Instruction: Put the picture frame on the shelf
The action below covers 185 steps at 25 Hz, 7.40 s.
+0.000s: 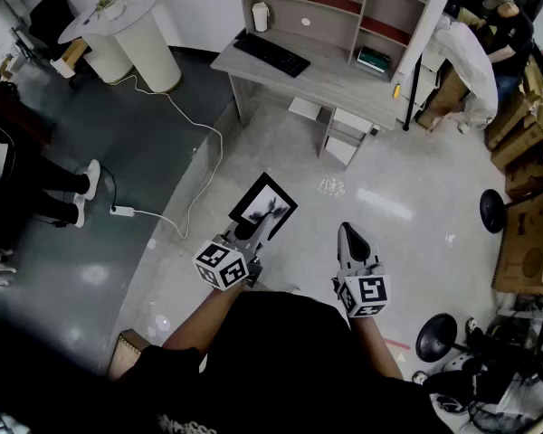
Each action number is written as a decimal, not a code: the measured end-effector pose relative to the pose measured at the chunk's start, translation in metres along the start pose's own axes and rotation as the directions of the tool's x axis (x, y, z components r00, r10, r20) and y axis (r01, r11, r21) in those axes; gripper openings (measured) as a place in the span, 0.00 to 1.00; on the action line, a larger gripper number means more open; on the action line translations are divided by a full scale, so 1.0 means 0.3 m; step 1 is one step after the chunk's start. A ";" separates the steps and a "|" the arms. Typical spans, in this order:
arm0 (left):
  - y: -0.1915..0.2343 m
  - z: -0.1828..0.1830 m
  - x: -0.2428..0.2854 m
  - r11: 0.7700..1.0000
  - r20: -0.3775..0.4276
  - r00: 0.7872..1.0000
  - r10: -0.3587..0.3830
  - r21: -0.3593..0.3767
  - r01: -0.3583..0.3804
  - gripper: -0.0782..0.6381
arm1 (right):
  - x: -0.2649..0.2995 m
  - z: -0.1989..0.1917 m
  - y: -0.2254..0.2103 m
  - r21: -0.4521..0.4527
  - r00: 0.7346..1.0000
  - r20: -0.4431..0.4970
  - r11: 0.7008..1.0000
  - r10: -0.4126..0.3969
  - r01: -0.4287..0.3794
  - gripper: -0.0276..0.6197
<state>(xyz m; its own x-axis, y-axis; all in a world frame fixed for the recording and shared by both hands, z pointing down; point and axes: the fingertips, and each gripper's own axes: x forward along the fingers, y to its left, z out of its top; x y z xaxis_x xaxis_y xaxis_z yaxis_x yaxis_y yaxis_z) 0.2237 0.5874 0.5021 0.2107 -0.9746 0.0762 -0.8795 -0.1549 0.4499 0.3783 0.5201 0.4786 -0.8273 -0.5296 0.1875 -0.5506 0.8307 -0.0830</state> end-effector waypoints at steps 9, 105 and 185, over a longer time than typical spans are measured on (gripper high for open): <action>-0.049 -0.047 0.000 0.999 -0.022 0.999 0.049 0.002 -0.049 0.14 | -0.093 -0.053 -0.068 0.096 1.000 -0.004 0.995 -0.011 0.011 0.06; 1.456 1.082 2.532 0.958 -0.219 0.976 0.017 0.284 0.048 0.14 | 2.107 0.260 -1.544 0.215 0.968 -0.128 0.947 -0.216 0.240 0.06; 1.445 1.189 3.032 0.885 -0.359 0.851 -0.384 0.118 0.450 0.19 | 2.155 0.283 -1.508 0.213 0.843 -0.176 0.817 -0.508 0.536 0.06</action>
<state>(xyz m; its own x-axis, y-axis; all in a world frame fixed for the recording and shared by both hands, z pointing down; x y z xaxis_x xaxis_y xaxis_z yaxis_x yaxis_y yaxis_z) -0.1183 -0.4239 0.4489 0.6700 -0.7117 0.2112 -0.7346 -0.5944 0.3272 0.0830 -0.2126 0.5544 -0.3982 -0.8381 0.3729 -0.9172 0.3577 -0.1755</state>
